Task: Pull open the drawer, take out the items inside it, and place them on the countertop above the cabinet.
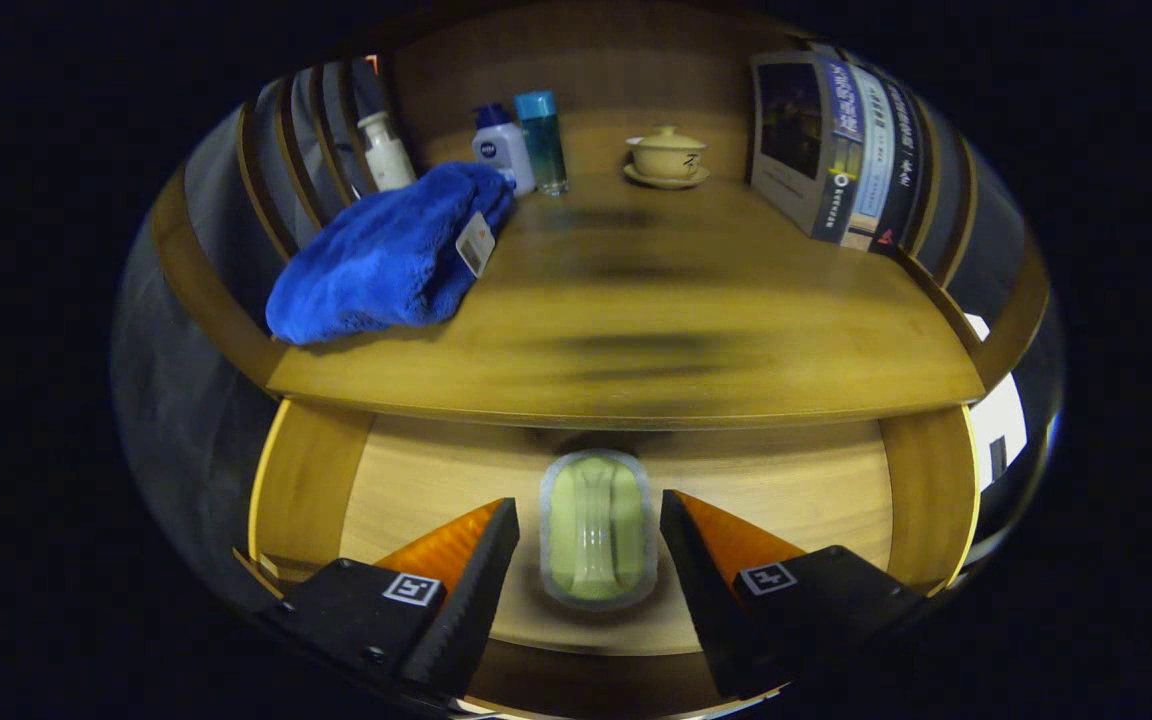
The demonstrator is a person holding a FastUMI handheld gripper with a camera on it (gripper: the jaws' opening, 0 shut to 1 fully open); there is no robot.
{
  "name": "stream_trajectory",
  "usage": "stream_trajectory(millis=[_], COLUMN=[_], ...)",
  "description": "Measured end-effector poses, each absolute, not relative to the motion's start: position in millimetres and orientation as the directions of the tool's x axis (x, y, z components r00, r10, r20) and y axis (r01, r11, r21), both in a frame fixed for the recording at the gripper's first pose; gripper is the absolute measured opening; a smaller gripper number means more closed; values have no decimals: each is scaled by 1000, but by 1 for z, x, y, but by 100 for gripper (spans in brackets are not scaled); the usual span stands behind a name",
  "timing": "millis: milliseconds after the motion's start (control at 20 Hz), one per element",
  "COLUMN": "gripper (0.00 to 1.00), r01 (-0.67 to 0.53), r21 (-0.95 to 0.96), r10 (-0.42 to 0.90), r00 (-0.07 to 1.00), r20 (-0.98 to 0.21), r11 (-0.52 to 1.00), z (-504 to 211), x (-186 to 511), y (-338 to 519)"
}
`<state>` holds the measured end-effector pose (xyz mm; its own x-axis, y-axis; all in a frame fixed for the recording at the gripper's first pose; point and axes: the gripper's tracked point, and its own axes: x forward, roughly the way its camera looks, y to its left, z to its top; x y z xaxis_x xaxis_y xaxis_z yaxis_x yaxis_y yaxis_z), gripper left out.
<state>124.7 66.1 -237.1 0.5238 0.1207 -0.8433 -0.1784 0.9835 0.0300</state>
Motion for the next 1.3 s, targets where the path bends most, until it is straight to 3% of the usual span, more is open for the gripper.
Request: stream_trajectory(millis=[250, 450, 650, 700, 1300], gripper=[79, 53, 46, 27, 26], r01=[-177, -190, -189, -192, -225], r21=[31, 46, 36, 24, 54], r10=[102, 112, 101, 91, 144], r00=[410, 351, 349, 349, 411], r20=[-906, -930, -932, -933, -900], r11=[984, 981, 981, 981, 973], z=[-266, -278, -277, -273, -192], x=[126, 122, 121, 121, 95], y=[64, 65, 62, 59, 65])
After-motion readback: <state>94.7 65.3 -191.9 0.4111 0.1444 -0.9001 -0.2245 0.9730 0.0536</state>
